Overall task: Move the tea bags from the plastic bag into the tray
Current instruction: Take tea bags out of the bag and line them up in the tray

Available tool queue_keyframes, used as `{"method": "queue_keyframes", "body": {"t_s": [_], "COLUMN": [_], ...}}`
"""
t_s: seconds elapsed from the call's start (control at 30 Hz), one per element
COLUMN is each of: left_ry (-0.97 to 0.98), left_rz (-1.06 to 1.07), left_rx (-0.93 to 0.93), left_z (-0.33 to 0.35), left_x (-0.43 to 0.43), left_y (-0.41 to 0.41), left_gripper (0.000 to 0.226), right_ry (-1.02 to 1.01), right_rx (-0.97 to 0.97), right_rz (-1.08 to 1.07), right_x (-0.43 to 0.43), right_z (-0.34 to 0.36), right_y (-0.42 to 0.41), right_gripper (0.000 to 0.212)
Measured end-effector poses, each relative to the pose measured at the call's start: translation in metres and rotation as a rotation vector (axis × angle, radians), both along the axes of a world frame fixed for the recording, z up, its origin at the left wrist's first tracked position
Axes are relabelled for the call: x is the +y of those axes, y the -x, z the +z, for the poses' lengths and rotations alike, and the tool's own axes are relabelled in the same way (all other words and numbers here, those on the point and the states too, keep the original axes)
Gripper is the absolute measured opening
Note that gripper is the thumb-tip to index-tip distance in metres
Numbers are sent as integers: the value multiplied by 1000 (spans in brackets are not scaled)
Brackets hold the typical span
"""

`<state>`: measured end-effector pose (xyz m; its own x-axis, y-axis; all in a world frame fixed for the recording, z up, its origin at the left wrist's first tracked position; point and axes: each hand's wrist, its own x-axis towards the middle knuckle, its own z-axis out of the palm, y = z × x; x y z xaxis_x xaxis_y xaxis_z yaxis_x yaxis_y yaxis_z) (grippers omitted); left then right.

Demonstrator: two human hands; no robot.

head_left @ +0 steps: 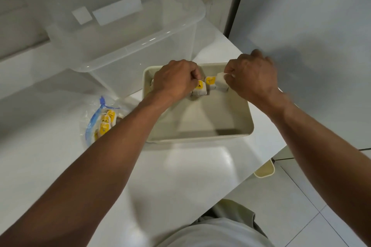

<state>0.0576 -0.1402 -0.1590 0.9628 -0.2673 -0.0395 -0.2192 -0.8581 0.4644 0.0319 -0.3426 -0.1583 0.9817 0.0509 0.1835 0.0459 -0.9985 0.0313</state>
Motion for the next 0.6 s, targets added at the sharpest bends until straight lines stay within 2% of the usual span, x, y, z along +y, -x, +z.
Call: {"method": "queue_keyframes", "body": {"t_s": [0.17, 0.33, 0.6], "left_ry": [-19, -164, -299], "left_rz": [-72, -117, -196], "left_rx": [21, -108, -261], "left_z": [-8, -18, -32], "left_x": [-18, -36, -43], "left_y": [-5, -9, -12], "left_gripper": [12, 16, 25], "right_ry": [188, 321, 346], "right_rx": [16, 67, 64], "right_rz": [84, 120, 120], "right_x": [4, 8, 14], "right_z": [-5, -6, -7], "right_y": [2, -6, -8], "right_gripper": [19, 16, 24]}}
